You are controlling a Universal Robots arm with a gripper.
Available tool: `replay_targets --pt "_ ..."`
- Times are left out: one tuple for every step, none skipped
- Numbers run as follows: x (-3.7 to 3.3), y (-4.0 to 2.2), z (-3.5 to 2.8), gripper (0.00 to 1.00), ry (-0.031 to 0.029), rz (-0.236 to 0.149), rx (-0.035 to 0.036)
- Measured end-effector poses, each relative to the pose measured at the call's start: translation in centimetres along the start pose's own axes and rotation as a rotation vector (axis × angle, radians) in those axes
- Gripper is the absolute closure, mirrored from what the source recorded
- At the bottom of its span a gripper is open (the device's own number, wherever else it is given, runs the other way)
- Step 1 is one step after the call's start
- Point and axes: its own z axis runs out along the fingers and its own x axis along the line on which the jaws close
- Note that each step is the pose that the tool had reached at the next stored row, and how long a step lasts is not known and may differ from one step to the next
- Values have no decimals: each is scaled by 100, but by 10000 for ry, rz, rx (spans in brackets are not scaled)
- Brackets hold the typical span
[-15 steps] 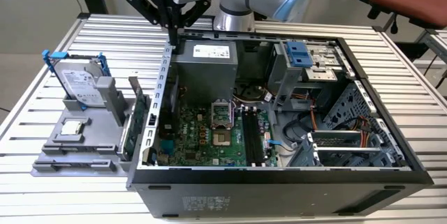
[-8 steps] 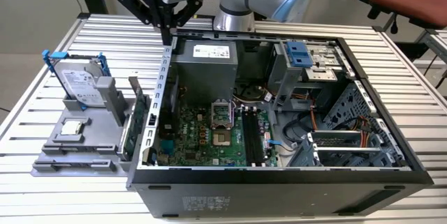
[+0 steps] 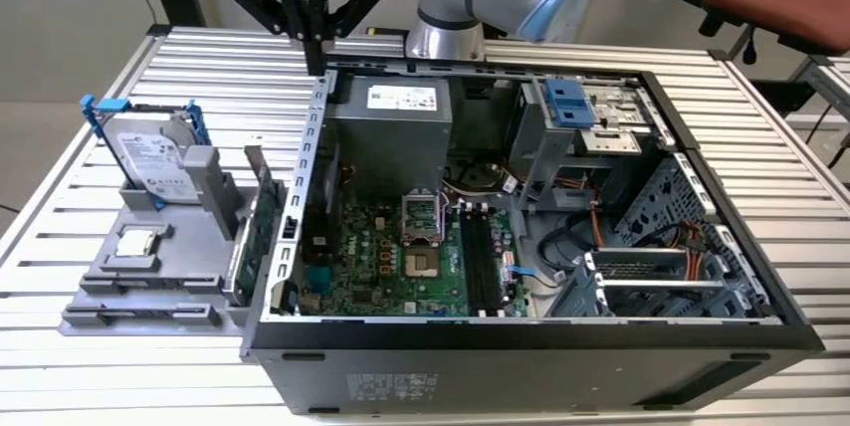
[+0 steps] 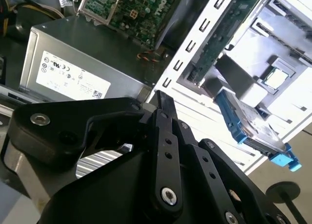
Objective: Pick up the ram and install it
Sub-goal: 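Reach for the ram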
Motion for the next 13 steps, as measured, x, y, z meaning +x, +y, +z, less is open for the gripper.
replay_targets --pt "0 0 -1 100 2 -69 -2" --pt "0 0 -1 100 2 -82 -3" --pt "0 0 -1 100 3 -88 -3" --pt "0 0 -1 100 4 -96 -2" --pt "0 1 -2 100 5 -103 -2" --pt "0 0 -2 100 5 -111 -2" --pt "0 0 -2 100 5 -118 -3" --pt "0 0 -2 100 6 -125 -3" --pt "0 0 -2 100 6 -132 -3" --pt "0 0 -2 100 7 -139 -2" --pt "0 0 -2 100 7 -145 -3" --pt "0 0 -2 100 7 -151 -3" --pt "0 0 -2 100 7 -152 -3"
